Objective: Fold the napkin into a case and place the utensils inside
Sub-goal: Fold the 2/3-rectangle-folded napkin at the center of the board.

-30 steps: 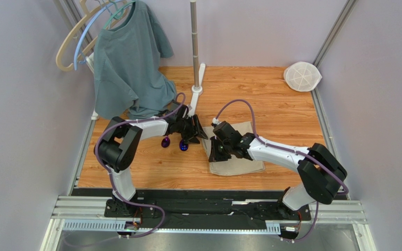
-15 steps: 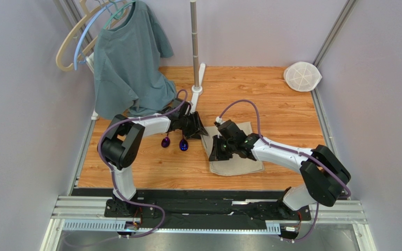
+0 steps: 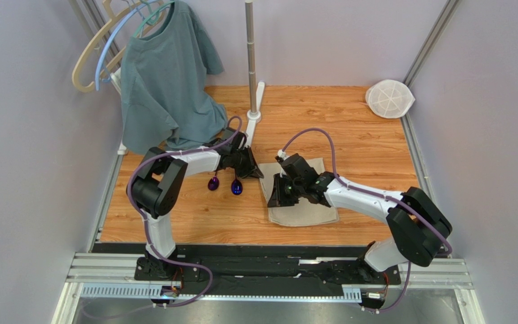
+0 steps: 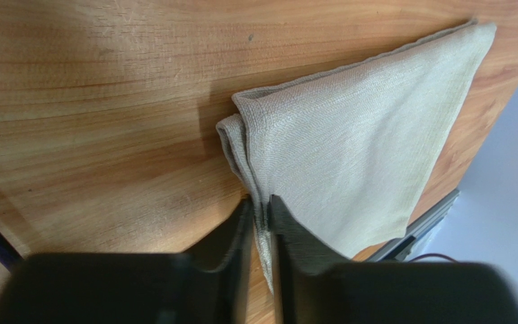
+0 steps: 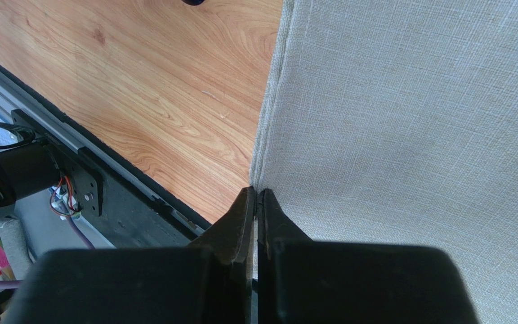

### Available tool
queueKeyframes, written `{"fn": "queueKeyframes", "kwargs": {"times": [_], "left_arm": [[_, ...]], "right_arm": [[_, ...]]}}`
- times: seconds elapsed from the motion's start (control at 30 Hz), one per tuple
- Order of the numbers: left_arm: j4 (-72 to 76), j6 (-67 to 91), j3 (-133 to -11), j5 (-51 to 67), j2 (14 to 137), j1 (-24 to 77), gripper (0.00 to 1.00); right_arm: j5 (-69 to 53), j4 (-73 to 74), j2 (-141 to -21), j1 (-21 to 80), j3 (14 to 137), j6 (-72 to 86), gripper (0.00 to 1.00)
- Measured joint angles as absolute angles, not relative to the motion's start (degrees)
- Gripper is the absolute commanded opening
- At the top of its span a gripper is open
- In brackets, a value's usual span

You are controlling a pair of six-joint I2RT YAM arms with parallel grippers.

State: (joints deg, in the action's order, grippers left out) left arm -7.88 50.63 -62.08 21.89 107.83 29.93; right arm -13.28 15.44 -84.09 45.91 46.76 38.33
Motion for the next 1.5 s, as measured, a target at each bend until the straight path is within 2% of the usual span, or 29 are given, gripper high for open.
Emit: {"fn": "queueKeyframes", "kwargs": {"times": [0.03, 0.13, 0.73, 1.03, 1.5], "left_arm": [[-7.9, 50.5, -62.1, 21.8, 107.8, 29.9, 0.06], [-7.9, 49.9, -62.1, 21.2, 107.8, 29.9, 0.00], [-20.1, 44.6, -62.5, 9.0, 98.8, 30.9, 0.00], [-28.5, 44.9, -69.6, 0.5, 99.0, 35.2, 0.00], [-36.1, 48.2, -82.9, -8.6, 106.9, 43.3, 0.00]], "right_arm": [[-13.4, 15.3, -84.1, 45.9, 46.8, 38.3, 0.00], [-13.7, 14.9, -84.1, 45.8, 46.8, 38.3, 0.00], [-21.3, 3.1, -88.8, 47.1, 44.1, 41.6, 0.00], [-27.1, -7.9, -89.4, 47.0, 42.6, 46.8, 0.00], [-33.5, -12.8, -79.5, 36.3, 28.8, 47.8, 0.00]]}}
